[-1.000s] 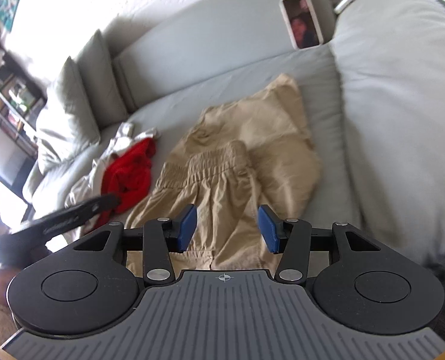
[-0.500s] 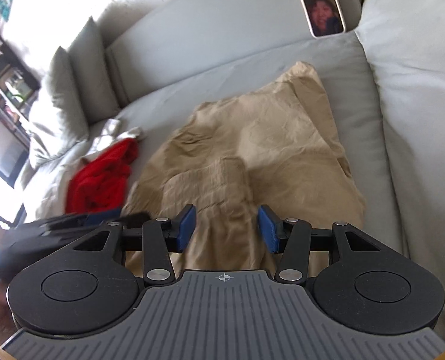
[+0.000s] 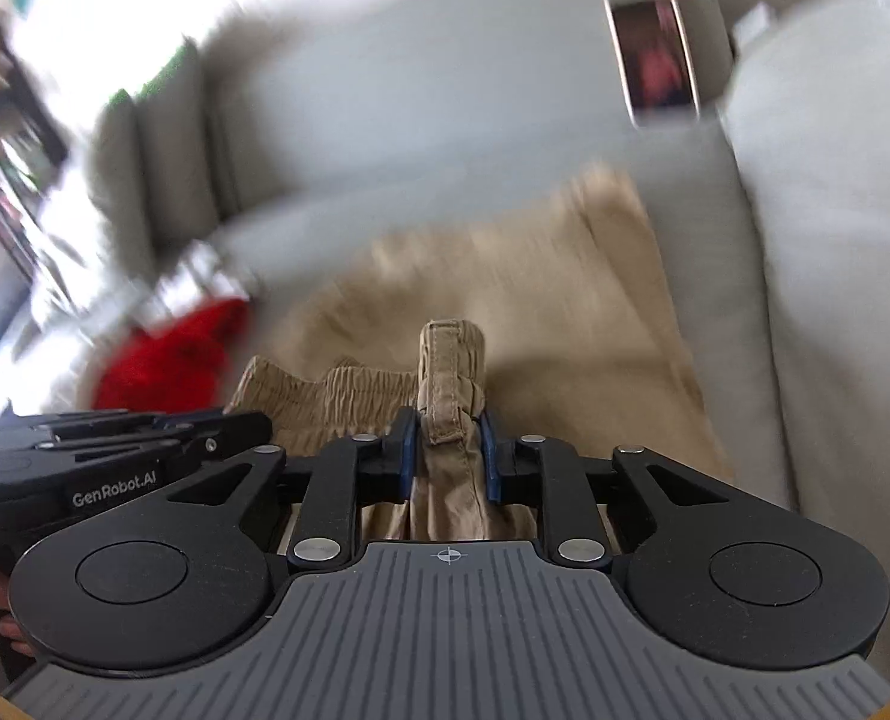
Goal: Fold clothes
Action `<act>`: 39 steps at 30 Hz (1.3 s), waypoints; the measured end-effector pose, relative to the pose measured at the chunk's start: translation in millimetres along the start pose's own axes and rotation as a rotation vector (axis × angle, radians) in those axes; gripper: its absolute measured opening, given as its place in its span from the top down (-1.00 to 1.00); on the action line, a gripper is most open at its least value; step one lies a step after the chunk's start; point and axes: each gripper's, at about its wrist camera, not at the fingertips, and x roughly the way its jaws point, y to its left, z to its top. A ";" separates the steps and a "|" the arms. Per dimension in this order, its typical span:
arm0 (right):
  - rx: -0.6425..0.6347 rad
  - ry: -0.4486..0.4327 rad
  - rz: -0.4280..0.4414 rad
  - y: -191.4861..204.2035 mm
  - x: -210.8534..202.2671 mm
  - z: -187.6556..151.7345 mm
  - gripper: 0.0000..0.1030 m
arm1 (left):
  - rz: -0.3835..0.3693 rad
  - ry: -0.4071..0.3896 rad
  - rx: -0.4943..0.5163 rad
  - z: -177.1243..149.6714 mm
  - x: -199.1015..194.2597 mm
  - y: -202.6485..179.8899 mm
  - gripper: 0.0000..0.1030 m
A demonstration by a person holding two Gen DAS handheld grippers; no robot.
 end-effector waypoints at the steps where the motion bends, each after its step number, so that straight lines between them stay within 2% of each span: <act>1: 0.000 0.012 -0.008 -1.3 3.9 -1.5 0.45 | 0.009 -0.009 0.004 -0.6 -4.0 -1.9 0.53; 2: -0.001 0.012 -0.010 -1.3 3.8 -2.0 0.42 | 0.023 -0.014 0.001 -0.2 -10.1 -2.7 0.41; 3: -0.005 0.010 -0.013 -0.4 0.5 -1.0 0.29 | 0.039 -0.023 -0.003 0.3 -18.3 -2.4 0.34; 5: -0.009 -0.004 -0.021 1.7 -12.3 1.9 -0.01 | 0.056 -0.088 -0.021 -5.5 -43.6 3.4 0.07; 7: -0.019 -0.037 -0.044 4.0 -33.2 3.1 -0.05 | 0.058 -0.161 -0.048 -12.7 -70.1 12.5 0.05; 9: -0.055 -0.097 -0.052 7.5 -58.4 -0.5 -0.09 | 0.040 -0.176 -0.091 -22.6 -85.9 20.2 0.36; 10: -0.078 -0.115 -0.061 10.2 -67.5 -4.9 -0.09 | 0.032 -0.178 -0.108 -27.4 -91.7 23.0 0.83; 11: -0.113 -0.103 -0.069 14.4 -68.0 -10.3 0.05 | 0.023 -0.178 -0.120 -32.3 -96.8 24.7 1.00; 12: -0.147 -0.091 -0.076 18.6 -68.5 -15.7 0.60 | 0.019 -0.167 -0.101 -36.8 -98.1 20.7 1.00; 13: -0.181 -0.079 -0.084 22.8 -69.0 -21.2 0.85 | 0.017 -0.146 -0.069 -40.8 -96.3 14.3 1.00; 15: -0.249 -0.054 -0.100 31.2 -69.9 -32.0 0.93 | 0.018 -0.103 -0.011 -48.7 -91.7 2.3 1.00; 17: -0.317 -0.030 -0.115 39.6 -70.9 -42.9 0.94 | 0.064 -0.028 -0.014 -56.2 -78.1 0.3 1.00; 19: -0.386 -0.006 -0.130 48.0 -71.9 -53.8 0.93 | 0.082 0.025 -0.093 -64.4 -63.6 12.8 0.93; 20: -0.420 0.007 -0.138 52.2 -72.3 -59.2 0.93 | 0.065 0.034 -0.144 -66.8 -59.0 20.8 0.86; 21: -0.454 0.022 -0.172 52.9 -69.7 -64.9 0.96 | 0.052 0.034 -0.170 -65.9 -59.2 23.7 0.86; 23: -0.503 0.055 -0.317 40.3 -55.8 -75.2 1.00 | 0.035 0.018 -0.132 -66.8 -65.2 15.1 0.89; 28: -0.387 -0.006 -0.244 28.7 -97.9 -61.9 0.92 | -0.007 -0.024 -0.037 -69.0 -80.0 -6.3 0.88; 32: -0.395 -0.091 -0.129 44.3 -128.1 -63.7 0.71 | -0.041 -0.056 0.038 -70.7 -91.9 -23.4 0.88; 33: -0.430 -0.074 -0.110 51.6 -123.7 -69.0 0.70 | -0.046 -0.059 0.052 -71.7 -94.0 -26.4 0.88; 37: -0.569 -0.003 -0.037 80.8 -106.1 -90.2 0.58 | 0.002 0.036 0.008 -85.4 -85.5 -13.4 0.88; 38: -0.611 0.021 -0.037 86.4 -100.8 -96.0 0.57 | 0.014 0.059 -0.003 -88.8 -83.4 -10.2 0.90; 39: -0.662 0.058 -0.082 86.4 -94.4 -102.8 0.58 | 0.027 0.083 -0.014 -92.3 -81.3 -7.0 0.89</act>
